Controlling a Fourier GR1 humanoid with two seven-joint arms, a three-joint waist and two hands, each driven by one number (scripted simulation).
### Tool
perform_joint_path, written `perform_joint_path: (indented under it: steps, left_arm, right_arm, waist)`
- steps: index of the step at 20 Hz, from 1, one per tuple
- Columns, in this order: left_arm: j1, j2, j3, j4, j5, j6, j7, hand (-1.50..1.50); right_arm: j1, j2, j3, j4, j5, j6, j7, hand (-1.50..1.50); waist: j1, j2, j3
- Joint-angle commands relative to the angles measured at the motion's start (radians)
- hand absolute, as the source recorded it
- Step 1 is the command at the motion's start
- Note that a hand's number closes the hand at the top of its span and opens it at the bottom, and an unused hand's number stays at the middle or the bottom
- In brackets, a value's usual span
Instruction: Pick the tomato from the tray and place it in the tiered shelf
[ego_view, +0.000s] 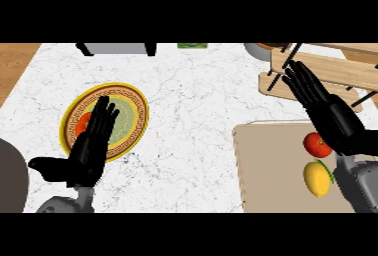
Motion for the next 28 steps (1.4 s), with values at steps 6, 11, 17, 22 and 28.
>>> perform_joint_path:
  steps: [6,11,17,22,28]
  left_arm:
    - [0.009,0.158,0.035,0.061,-0.124,0.015,0.002,0.00]
    - [0.035,0.156,0.036,0.065,-0.111,0.009,0.002,0.00]
    - [-0.002,0.156,-0.029,0.064,-0.132,-0.043,0.039,0.00]
    - [-0.117,0.094,-0.044,0.139,-0.185,-0.050,0.081,0.00]
    - [-0.133,0.090,-0.045,0.175,-0.179,-0.090,0.059,0.00]
  right_arm:
    - [0.173,-0.069,-0.416,0.154,0.064,-0.499,0.093,-1.50]
    - [0.331,-0.051,-0.491,0.285,0.187,-0.741,0.079,1.50]
    - [0.355,0.247,-0.634,0.189,0.228,-1.195,-0.172,-1.50]
    - [0.500,0.398,-0.573,-0.017,0.200,-1.071,-0.284,-1.50]
    - [0.617,0.228,-0.293,-0.147,0.503,-1.160,0.199,-1.50]
  waist:
    - [-0.140,0.018,0.025]
    - [-0.163,0.059,0.013]
    - [-0.060,0.020,0.021]
    - [-0.002,0.022,0.020]
    - [0.015,0.030,0.014]
